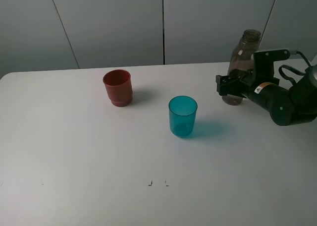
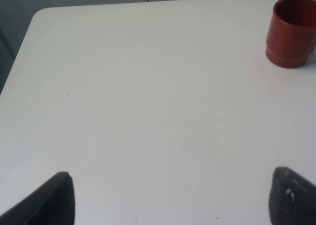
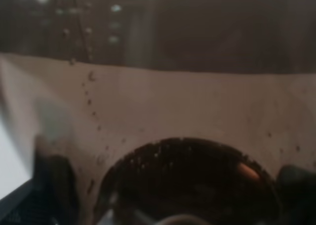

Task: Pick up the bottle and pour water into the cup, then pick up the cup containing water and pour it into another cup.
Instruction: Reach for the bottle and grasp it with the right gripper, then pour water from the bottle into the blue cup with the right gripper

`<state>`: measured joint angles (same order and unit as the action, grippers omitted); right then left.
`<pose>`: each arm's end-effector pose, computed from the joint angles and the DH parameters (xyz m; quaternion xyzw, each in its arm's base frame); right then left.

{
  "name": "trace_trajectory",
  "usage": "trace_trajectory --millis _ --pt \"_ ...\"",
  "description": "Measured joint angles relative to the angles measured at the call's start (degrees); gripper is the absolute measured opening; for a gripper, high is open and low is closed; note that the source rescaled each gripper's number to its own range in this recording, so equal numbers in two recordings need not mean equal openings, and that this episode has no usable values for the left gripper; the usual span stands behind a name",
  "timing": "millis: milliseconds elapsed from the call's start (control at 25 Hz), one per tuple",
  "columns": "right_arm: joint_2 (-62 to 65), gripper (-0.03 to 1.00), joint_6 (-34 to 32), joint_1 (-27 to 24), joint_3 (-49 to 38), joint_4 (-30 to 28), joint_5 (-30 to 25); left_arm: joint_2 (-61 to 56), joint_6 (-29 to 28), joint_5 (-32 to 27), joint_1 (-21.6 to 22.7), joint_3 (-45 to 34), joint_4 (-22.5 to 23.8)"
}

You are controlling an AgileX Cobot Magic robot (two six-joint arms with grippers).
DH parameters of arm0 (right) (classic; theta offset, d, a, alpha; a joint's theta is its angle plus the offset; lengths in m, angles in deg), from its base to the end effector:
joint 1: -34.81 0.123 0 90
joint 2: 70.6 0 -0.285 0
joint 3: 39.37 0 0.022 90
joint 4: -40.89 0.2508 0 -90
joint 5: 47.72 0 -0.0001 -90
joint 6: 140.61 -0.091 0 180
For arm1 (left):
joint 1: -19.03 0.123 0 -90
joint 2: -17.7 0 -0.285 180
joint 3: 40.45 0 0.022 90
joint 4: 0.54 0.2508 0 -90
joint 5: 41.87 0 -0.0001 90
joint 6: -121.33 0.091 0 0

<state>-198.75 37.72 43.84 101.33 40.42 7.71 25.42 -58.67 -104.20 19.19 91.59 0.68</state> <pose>0.3321 0.0534 0.0729 -0.0570 0.8272 0.0536 0.5565 -0.0074 0.0017 0.2781 -0.0018 0.8572 0.0113 0.5149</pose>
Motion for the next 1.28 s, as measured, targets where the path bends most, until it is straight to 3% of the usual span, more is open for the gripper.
trace_trajectory --millis 520,960,1000,1040,1120,1160,1280 --pt "-1.8 1.00 -0.6 0.0 1.2 1.3 5.1 0.0 0.0 0.0 0.0 0.0 0.0" --pt "-2.0 1.00 -0.9 0.0 1.2 2.6 6.0 0.0 0.0 0.0 0.0 0.0 0.0" --pt "-2.0 0.92 -0.9 0.0 1.2 2.6 6.0 0.0 0.0 0.0 0.0 0.0 0.0" --pt "-2.0 0.74 -0.9 0.0 1.2 2.6 6.0 0.0 0.0 0.0 0.0 0.0 0.0" --pt "-2.0 0.14 -0.9 0.0 1.2 2.6 6.0 0.0 0.0 0.0 0.0 0.0 0.0" --pt "-2.0 0.00 -0.9 0.0 1.2 2.7 6.1 0.0 0.0 0.0 0.0 0.0 0.0" --pt "-2.0 0.01 -0.7 0.0 1.2 2.7 6.1 0.0 0.0 0.0 0.0 0.0 0.0"
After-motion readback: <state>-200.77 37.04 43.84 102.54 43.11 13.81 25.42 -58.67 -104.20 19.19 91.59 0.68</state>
